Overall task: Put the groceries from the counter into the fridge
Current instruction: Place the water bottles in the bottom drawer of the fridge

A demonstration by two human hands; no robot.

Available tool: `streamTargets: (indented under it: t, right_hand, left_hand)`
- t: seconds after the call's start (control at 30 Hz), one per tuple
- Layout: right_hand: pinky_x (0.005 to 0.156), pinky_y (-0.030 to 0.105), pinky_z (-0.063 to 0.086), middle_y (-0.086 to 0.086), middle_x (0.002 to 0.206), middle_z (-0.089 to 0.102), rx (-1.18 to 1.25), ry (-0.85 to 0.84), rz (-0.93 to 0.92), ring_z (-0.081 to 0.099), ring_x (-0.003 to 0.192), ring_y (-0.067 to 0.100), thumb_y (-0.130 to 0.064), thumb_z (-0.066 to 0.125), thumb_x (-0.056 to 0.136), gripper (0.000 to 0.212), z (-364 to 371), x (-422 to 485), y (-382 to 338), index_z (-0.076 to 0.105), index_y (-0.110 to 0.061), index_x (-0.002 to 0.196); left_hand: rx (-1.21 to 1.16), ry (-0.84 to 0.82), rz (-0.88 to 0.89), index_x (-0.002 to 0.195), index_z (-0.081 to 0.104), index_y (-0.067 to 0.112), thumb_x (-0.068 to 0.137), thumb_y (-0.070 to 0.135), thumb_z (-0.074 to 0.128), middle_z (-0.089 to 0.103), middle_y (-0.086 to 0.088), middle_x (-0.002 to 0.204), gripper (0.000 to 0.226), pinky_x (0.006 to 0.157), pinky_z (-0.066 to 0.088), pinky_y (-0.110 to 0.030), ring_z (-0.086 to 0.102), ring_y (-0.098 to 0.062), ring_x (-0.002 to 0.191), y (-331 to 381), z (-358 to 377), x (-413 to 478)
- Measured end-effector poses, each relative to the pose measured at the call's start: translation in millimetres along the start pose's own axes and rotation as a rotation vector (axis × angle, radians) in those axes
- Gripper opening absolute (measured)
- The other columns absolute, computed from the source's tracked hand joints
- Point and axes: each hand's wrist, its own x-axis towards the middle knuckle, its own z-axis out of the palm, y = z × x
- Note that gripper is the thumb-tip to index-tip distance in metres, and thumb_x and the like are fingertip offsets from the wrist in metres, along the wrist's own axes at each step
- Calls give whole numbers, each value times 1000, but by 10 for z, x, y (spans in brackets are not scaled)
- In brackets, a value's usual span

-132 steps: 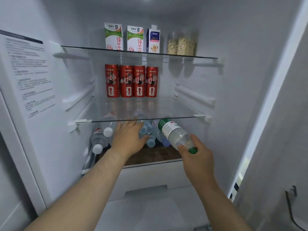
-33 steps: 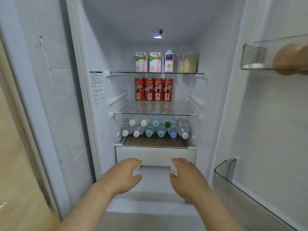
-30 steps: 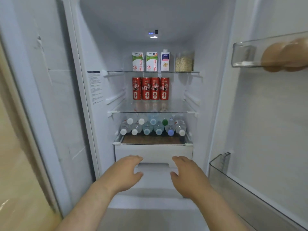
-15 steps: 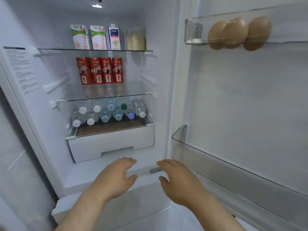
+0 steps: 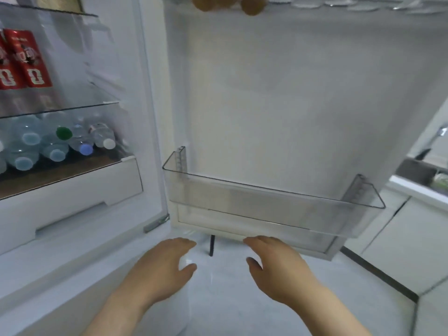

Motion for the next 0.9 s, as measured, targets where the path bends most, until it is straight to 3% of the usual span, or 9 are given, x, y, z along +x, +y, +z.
streamTargets:
  t: [0.2, 0.4, 0.7, 0.9]
  right_hand:
    - [99, 33, 44, -12, 139, 52, -25, 33, 237, 47, 126, 17, -37, 43, 100, 43, -86, -559, 516, 43, -31, 142]
    - [101, 30, 43, -17, 142, 48, -15, 119, 457, 44, 130, 12, -38, 42, 100, 44, -245, -1296, 1071, 41, -34, 144]
    - [112, 26, 34, -14, 151, 42, 43, 220, 658, 39, 138, 9, -38, 42, 102, 48, -591, -2396, 1746, 36, -31, 150]
    - [106, 23, 37, -15, 148, 47, 67, 267, 815, 45, 133, 7, -37, 43, 101, 48, -741, -3244, 2206, 38, -33, 148]
  left_hand:
    - [-5, -110, 189, 149, 30, 40, 98, 50, 45, 27, 22, 155, 54, 113, 19, -17, 22, 1, 143, 589, 336, 169]
    - [34, -170, 384, 146, 37, 38, 96, 49, 49, 38, 23, 147, 52, 105, 30, -16, 38, 0, 132, 1422, 592, 288]
    - [119, -253, 655, 151, 29, 36, 95, 50, 50, 33, 21, 154, 61, 113, 28, -21, 32, 0, 139, 2868, 1027, 246]
    - [149, -283, 793, 154, 22, 31, 98, 47, 46, 23, 15, 160, 63, 116, 19, -23, 22, -4, 145, 3866, 1319, 88]
